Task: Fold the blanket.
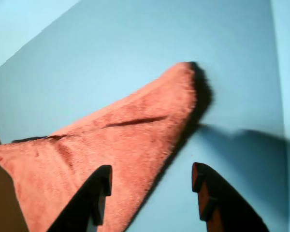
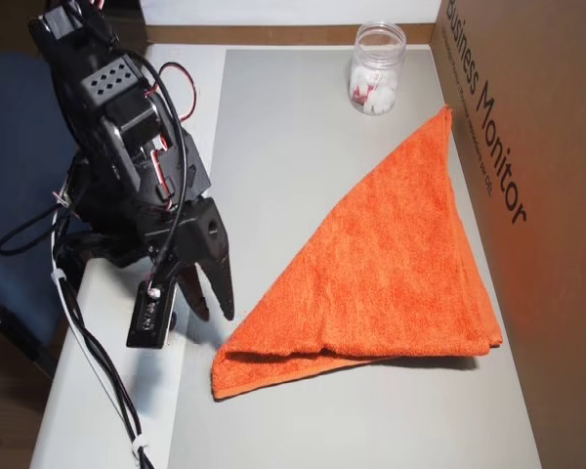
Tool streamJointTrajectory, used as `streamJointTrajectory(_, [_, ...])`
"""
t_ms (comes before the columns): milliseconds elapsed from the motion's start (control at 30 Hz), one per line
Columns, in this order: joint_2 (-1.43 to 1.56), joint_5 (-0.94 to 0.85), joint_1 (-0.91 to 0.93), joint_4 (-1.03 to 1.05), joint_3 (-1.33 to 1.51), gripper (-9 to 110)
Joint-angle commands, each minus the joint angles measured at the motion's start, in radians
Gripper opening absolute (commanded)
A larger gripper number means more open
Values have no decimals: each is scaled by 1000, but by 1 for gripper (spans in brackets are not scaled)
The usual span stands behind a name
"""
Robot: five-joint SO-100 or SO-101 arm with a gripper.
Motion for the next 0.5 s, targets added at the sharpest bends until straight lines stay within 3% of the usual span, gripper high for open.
streamJointTrajectory(0, [55, 11, 11, 0, 28, 17])
streamJointTrajectory(167, [63, 6, 3, -28, 101, 17])
streamJointTrajectory(300, [61, -9, -3, -178, 183, 17])
streamJointTrajectory(467, [61, -153, -3, -353, 255, 17])
